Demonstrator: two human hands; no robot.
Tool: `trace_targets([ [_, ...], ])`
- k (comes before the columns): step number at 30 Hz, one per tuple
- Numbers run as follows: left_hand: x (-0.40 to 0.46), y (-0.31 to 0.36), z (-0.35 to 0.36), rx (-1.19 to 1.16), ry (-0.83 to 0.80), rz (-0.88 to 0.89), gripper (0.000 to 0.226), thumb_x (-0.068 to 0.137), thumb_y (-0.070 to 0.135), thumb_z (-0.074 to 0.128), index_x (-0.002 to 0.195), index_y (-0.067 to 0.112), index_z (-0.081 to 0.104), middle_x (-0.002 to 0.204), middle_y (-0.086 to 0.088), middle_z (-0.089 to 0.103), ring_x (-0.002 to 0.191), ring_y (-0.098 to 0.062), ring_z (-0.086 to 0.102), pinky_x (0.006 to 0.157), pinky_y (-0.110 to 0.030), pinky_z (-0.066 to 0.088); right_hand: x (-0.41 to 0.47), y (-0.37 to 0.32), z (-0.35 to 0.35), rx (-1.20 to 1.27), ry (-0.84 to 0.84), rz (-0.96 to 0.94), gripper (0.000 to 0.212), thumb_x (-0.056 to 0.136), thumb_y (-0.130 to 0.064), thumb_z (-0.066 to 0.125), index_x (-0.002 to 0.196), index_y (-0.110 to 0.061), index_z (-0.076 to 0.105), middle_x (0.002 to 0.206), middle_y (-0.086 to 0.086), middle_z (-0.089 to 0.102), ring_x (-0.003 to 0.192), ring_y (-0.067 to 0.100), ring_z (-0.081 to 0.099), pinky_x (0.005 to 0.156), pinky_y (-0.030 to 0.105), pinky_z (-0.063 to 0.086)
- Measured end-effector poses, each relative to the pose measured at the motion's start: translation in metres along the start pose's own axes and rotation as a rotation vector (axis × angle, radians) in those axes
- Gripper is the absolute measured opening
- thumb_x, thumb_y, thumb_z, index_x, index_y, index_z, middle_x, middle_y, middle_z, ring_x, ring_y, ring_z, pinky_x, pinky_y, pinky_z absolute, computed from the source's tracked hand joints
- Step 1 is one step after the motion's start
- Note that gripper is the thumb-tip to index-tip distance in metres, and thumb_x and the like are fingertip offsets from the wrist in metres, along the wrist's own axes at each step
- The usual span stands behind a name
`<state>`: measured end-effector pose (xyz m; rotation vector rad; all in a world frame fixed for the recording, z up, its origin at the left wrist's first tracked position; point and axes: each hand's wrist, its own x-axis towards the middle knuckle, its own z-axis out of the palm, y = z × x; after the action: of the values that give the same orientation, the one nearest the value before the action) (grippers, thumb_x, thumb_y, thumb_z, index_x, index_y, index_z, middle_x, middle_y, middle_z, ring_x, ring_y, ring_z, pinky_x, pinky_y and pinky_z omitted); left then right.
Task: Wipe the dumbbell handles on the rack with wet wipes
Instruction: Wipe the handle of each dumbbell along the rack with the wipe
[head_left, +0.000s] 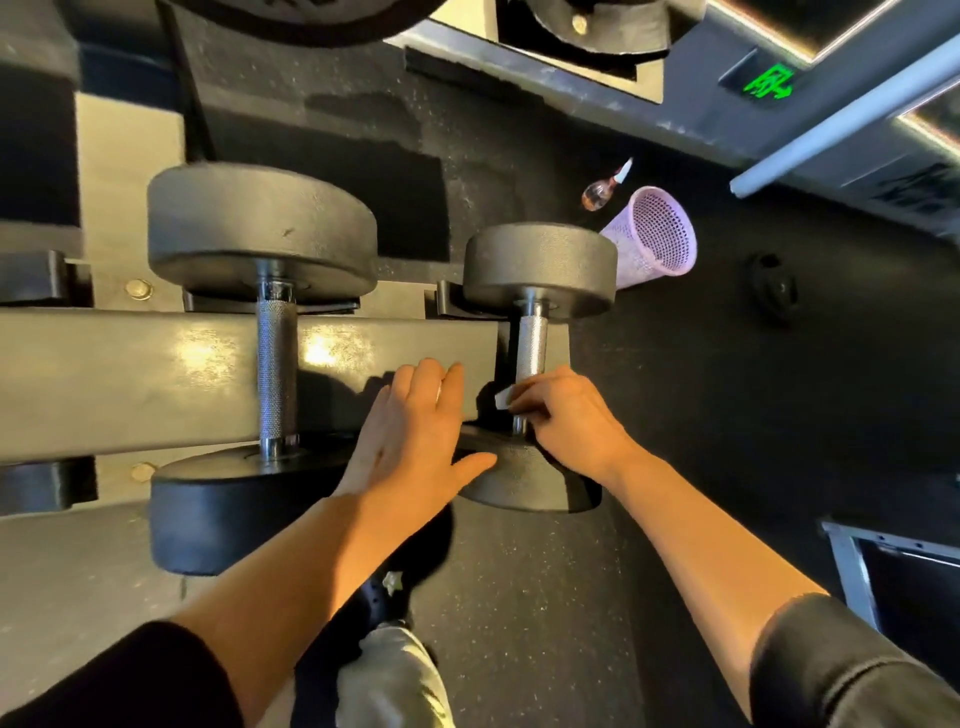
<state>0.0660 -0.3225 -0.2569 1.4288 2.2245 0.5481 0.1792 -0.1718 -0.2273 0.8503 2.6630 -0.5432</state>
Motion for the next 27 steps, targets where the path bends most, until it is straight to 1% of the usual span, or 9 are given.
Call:
trace_targets([
  [3,-0.01,-0.012,-0.028,0.114,-0.013,0.025,0.068,0.092,0.041,0.054,0.143,0.002,0.032,0.134,-0.021,0.041,0.119,-0.032,0.043,0.096,-0.038,0.04,0.007,-0.024,-0.001,0.202,0.099,0.026,0.026,0.08,0.009,0.06,0.095,-0.005,0.074,0.104,0.0,0.068,0.096,0.006,0.056,0.079,-0.009,0.028],
  [4,-0.014,-0.018,-0.037,0.122,0.028,0.034,0.056,0.092,0.033,0.056,0.136,0.0,0.043,0.128,-0.023,0.047,0.115,-0.033,0.047,0.093,-0.038,0.043,0.013,-0.038,0.002,0.29,0.151,0.006,0.025,0.078,0.01,0.061,0.094,-0.005,0.074,0.1,-0.001,0.068,0.094,0.005,0.057,0.08,-0.008,0.031],
  [5,-0.019,-0.022,-0.044,0.131,0.08,0.012,0.043,0.087,0.028,0.065,0.12,0.0,0.057,0.114,-0.022,0.055,0.102,-0.032,0.054,0.082,-0.039,0.049,0.021,-0.053,0.006,0.361,0.187,-0.021,0.025,0.077,0.01,0.063,0.094,-0.005,0.074,0.098,-0.004,0.066,0.093,0.005,0.057,0.081,-0.006,0.034],
  [7,-0.033,-0.035,-0.047,0.012,0.195,-0.068,0.027,0.086,0.027,0.062,0.1,0.004,0.065,0.097,-0.014,0.058,0.086,-0.028,0.055,0.066,-0.036,0.049,0.036,-0.083,0.015,0.441,0.213,-0.092,0.021,0.077,0.007,0.066,0.093,-0.004,0.074,0.096,-0.004,0.065,0.093,0.005,0.058,0.082,-0.004,0.036],
  [10,-0.05,-0.059,-0.048,-0.005,0.311,-0.129,0.035,0.09,0.032,0.045,0.098,0.006,0.066,0.097,-0.012,0.058,0.084,-0.026,0.053,0.068,-0.034,0.046,0.057,-0.118,0.027,0.518,0.201,-0.182,0.021,0.078,0.008,0.067,0.095,-0.003,0.073,0.099,-0.002,0.066,0.095,0.004,0.057,0.082,-0.004,0.035],
  [12,-0.058,-0.073,-0.045,-0.063,0.352,-0.199,0.038,0.09,0.033,0.044,0.097,0.005,0.068,0.092,-0.011,0.058,0.082,-0.026,0.054,0.07,-0.035,0.049,0.066,-0.132,0.034,0.569,0.212,-0.192,0.024,0.077,0.011,0.066,0.097,-0.002,0.072,0.104,0.005,0.068,0.098,0.008,0.058,0.083,-0.002,0.037],
  [16,-0.068,-0.082,-0.036,-0.105,0.441,-0.294,0.042,0.089,0.038,0.045,0.108,0.008,0.068,0.094,-0.004,0.053,0.084,-0.017,0.049,0.071,-0.021,0.036,0.078,-0.147,0.042,0.67,0.278,-0.181,0.025,0.081,0.008,0.062,0.101,-0.005,0.071,0.108,0.006,0.067,0.098,0.004,0.059,0.088,0.004,0.041],
  [20,-0.07,-0.081,-0.035,-0.126,0.499,-0.281,0.038,0.088,0.033,0.047,0.107,0.007,0.068,0.095,-0.006,0.055,0.087,-0.021,0.053,0.072,-0.028,0.047,0.083,-0.149,0.05,0.75,0.298,-0.135,0.028,0.082,0.003,0.063,0.105,-0.012,0.069,0.108,-0.003,0.063,0.095,-0.01,0.054,0.085,0.008,0.044],
  [27,-0.071,-0.079,-0.033,-0.123,0.498,-0.302,0.038,0.088,0.033,0.043,0.102,0.008,0.067,0.094,-0.007,0.054,0.083,-0.02,0.053,0.067,-0.033,0.05,0.088,-0.148,0.063,0.818,0.31,-0.083,0.026,0.078,0.002,0.067,0.101,-0.011,0.066,0.098,-0.002,0.066,0.091,0.003,0.059,0.077,0.007,0.044],
])
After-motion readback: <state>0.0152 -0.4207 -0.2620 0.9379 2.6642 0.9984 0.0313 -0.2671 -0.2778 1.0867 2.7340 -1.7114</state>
